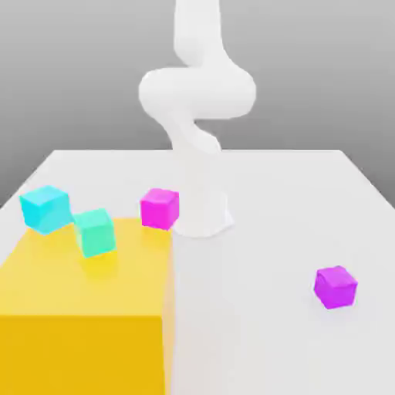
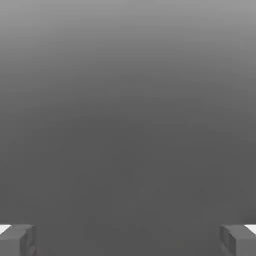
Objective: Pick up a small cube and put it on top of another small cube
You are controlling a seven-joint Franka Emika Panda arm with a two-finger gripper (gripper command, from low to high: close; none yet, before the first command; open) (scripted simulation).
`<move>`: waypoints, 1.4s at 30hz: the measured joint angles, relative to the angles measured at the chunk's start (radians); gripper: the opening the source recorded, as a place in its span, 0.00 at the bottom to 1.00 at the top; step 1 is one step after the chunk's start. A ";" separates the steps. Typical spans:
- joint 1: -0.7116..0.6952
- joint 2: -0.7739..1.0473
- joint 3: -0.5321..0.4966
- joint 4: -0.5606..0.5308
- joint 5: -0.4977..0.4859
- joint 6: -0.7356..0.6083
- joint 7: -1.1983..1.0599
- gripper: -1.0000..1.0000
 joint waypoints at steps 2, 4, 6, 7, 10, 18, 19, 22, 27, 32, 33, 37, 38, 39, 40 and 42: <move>0.018 0.080 0.051 -0.044 0.011 0.049 0.041 0.50; 0.036 0.153 0.100 -0.084 0.019 0.095 0.081 0.50; 0.054 0.225 0.149 -0.124 0.023 0.139 0.123 0.50; 0.063 0.260 0.173 -0.144 0.024 0.161 0.144 0.50; 0.092 0.367 0.245 -0.204 0.022 0.227 0.212 0.50; 0.200 0.663 0.411 -0.363 -0.048 0.403 0.439 0.50; 0.211 0.702 0.419 -0.382 -0.067 0.425 0.474 0.50; 0.258 0.818 0.395 -0.403 -0.178 0.497 0.591 0.50; 0.447 0.999 0.161 -0.368 -0.391 0.632 0.756 0.00; 0.447 0.999 0.161 -0.368 -0.393 0.634 0.758 0.00; 0.468 1.016 0.137 -0.364 -0.412 0.647 0.772 0.00; 0.392 0.922 0.240 -0.386 -0.288 0.577 0.679 0.00; 0.377 0.887 0.268 -0.394 -0.237 0.552 0.641 0.00; 0.369 0.850 0.288 -0.402 -0.184 0.525 0.602 0.00; 0.361 0.813 0.307 -0.410 -0.138 0.497 0.567 0.00; 0.325 0.739 0.288 -0.408 -0.085 0.425 0.574 0.00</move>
